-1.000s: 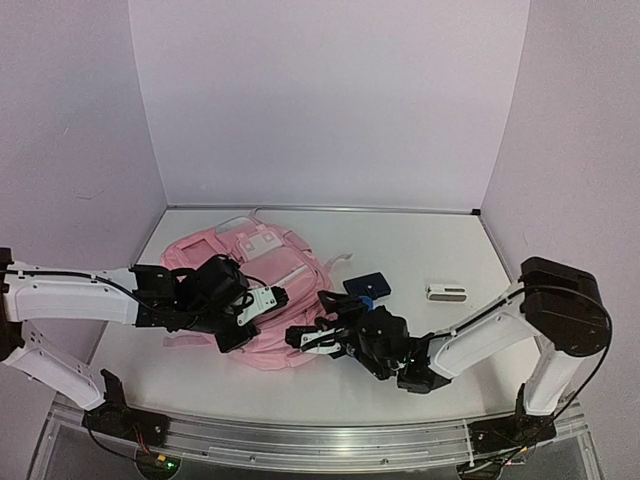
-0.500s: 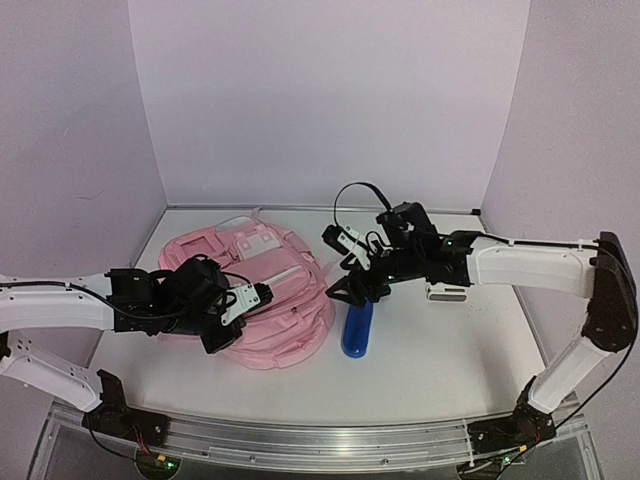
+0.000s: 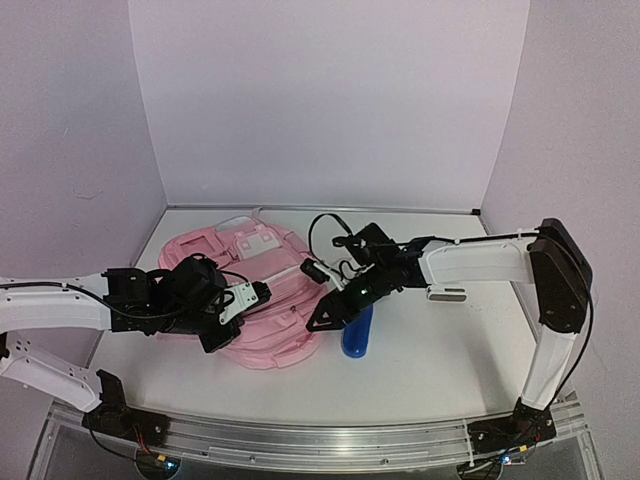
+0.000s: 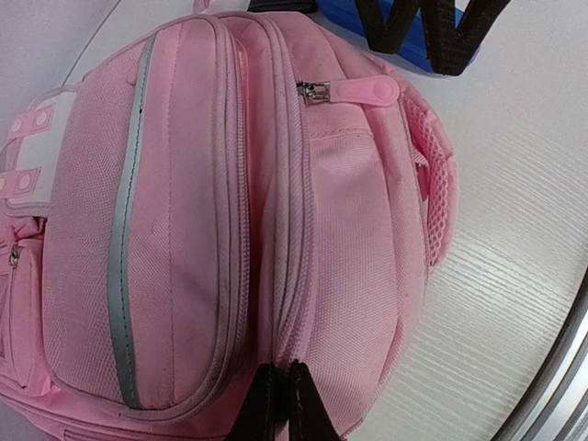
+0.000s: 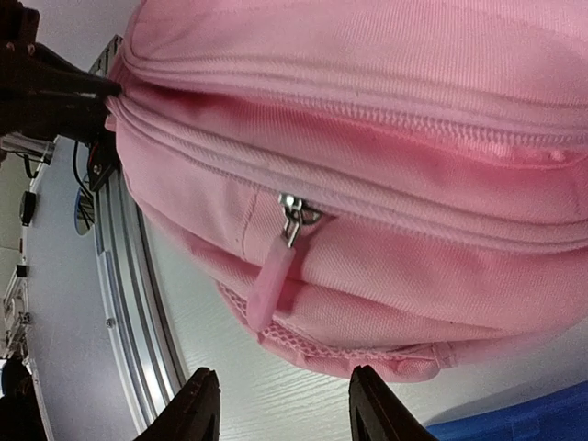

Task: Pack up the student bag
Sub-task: Zip the student bag at the center of the board.

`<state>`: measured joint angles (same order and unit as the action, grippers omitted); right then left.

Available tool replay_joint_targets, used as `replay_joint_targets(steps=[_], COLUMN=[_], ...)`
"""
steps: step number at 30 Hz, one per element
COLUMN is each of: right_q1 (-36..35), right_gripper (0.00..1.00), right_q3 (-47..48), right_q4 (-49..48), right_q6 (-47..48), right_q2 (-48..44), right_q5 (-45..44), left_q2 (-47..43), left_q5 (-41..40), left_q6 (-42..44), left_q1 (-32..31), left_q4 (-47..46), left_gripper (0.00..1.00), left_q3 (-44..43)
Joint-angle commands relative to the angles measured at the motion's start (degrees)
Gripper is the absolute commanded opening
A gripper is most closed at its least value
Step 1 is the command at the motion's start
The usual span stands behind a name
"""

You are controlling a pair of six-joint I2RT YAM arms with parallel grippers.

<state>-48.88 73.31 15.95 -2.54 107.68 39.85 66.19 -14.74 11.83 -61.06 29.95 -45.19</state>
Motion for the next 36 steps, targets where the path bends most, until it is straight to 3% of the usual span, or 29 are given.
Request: replay_joint_targets(steps=[1,20,30,33,36], right_q1=[0.1,-1.8,-3.1,-3.1,-2.8], right_gripper=[0.45,0.38,0.28,0.08,0.0], right_q3=[2.5,7.0,7.7,7.8,7.5], right_q4=[-2.0,-2.9,-3.1,-3.0,-2.8], right_q6=[-2.2,-3.2,-3.1,-2.7,-2.1], right_q2=[-0.6,3.7,7.4,7.0,5.4], right_q5=[1.1,-2.1,-4.4,-5.6,-7.4], left_q2=[-1.9,-2.4,-2.8,-2.6,-3.0], left_q5=[-2.3,-2.3,-2.5,-2.7,-4.6], left_q6=[-1.5,-2.0,-2.1,-1.9,-1.6], left_q1=[0.5,0.5,0.4,0.4,0.4], left_q4=[-1.1,-1.3,-1.3,-0.5,1.5], left_gripper=[0.02,0.02,0.02,0.01,0.0], left_q3=[-0.1,0.6,0.8,0.5,-0.1])
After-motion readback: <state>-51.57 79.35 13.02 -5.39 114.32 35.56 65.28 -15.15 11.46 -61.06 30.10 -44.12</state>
